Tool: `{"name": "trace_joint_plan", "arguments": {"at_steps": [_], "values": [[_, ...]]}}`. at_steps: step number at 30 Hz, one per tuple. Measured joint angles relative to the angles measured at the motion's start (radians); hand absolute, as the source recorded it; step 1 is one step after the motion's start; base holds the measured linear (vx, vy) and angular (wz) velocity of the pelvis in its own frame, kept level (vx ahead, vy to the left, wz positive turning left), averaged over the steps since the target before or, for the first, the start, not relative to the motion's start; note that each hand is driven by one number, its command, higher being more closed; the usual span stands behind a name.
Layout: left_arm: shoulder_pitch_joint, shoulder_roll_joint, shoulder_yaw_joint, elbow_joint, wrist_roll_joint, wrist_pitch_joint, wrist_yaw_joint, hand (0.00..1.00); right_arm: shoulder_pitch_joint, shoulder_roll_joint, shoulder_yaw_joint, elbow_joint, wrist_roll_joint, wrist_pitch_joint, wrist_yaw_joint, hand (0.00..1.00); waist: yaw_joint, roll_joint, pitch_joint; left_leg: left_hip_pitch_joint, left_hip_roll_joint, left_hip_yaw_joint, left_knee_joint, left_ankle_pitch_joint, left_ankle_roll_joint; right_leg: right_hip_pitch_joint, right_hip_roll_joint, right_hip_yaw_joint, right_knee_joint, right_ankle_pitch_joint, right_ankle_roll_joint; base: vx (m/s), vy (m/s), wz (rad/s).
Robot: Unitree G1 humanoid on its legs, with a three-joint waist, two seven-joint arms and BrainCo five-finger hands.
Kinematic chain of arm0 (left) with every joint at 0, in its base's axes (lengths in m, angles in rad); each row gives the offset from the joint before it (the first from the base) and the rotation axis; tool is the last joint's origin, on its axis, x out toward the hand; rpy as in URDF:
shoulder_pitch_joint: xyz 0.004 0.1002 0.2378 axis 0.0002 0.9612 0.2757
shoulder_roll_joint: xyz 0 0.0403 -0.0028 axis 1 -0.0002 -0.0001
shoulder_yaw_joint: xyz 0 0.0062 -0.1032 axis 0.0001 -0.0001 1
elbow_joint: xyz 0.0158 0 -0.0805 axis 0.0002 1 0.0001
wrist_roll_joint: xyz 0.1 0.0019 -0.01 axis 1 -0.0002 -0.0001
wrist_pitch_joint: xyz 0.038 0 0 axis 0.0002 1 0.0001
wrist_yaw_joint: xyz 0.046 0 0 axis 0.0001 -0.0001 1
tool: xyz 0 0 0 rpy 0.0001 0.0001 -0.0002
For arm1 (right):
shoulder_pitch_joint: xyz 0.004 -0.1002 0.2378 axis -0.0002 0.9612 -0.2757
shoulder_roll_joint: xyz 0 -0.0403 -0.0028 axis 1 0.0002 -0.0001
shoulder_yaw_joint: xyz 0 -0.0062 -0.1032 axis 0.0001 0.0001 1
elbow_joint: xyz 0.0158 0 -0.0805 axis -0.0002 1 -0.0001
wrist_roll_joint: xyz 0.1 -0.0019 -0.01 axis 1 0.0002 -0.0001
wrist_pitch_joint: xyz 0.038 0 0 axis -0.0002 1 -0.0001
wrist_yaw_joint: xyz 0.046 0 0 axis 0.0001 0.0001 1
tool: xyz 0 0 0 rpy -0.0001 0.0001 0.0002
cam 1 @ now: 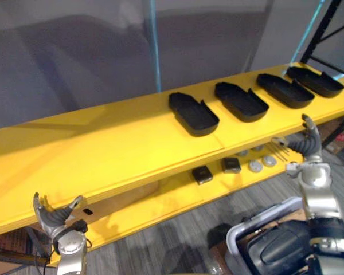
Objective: Walk over and take plastic housings, then place them on the shelf
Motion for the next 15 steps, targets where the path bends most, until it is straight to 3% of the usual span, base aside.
{"name": "trace_joint_plan", "arguments": {"at_steps": [4, 7, 9, 11, 13, 15], "values": [[-0.003, -0.005, -0.004, 0.026, 0.007, -0.069, 0.026, 0.00, -0.019, -0.010, 0.030, 0.041, -0.026, -0.001, -0.009, 0.00, -0.001, -0.008, 0.005, -0.001, -0.004, -0.017, -0.005, 0.003, 0.004, 0.006, -0.003, -0.025, 0.006, -0.003, -0.005, 0.01, -0.003, 0.10], [-0.003, -0.025, -0.003, 0.015, 0.037, -0.072, 0.152, 0.00, -0.019, -0.010, 0.044, 0.044, -0.040, -0.002, -0.039, 0.00, 0.000, -0.021, 0.013, 0.000, -0.005, -0.033, -0.005, 0.004, 0.005, 0.020, -0.003, -0.044, 0.007, -0.008, -0.013, 0.02, -0.004, 0.19], [0.005, -0.092, 0.086, 0.027, 0.001, -0.078, 0.250, 0.00, -0.019, -0.010, 0.041, 0.036, -0.041, -0.001, -0.094, 0.00, 0.004, -0.035, 0.029, -0.001, -0.003, -0.057, 0.001, 0.005, 0.007, 0.036, -0.002, -0.054, 0.009, -0.012, -0.017, 0.02, 0.000, 0.26], [0.030, -0.124, 0.153, -0.005, -0.020, -0.115, 0.252, 0.00, -0.017, -0.009, 0.027, -0.016, -0.042, 0.000, -0.138, 0.00, 0.023, -0.054, 0.058, -0.003, 0.001, -0.058, 0.006, 0.005, 0.006, 0.036, 0.001, -0.054, 0.012, -0.014, -0.015, -0.01, -0.013, 0.09], [0.066, -0.145, 0.162, -0.196, -0.019, -0.152, 0.250, 0.00, 0.000, 0.013, -0.033, -0.121, -0.042, 0.001, -0.164, 0.00, 0.041, -0.060, 0.075, -0.005, 0.002, -0.069, 0.007, 0.005, 0.005, 0.036, 0.001, -0.057, 0.023, -0.019, -0.015, -0.01, -0.004, 0.16], [0.078, -0.137, 0.136, -0.568, -0.019, -0.211, 0.217, 0.00, 0.056, 0.033, -0.097, -0.288, -0.058, -0.001, -0.181, 0.00, 0.049, -0.055, 0.076, -0.003, 0.002, -0.079, 0.008, 0.005, 0.005, 0.039, -0.002, -0.059, 0.043, -0.023, -0.017, 0.01, 0.030, 0.21]]}}
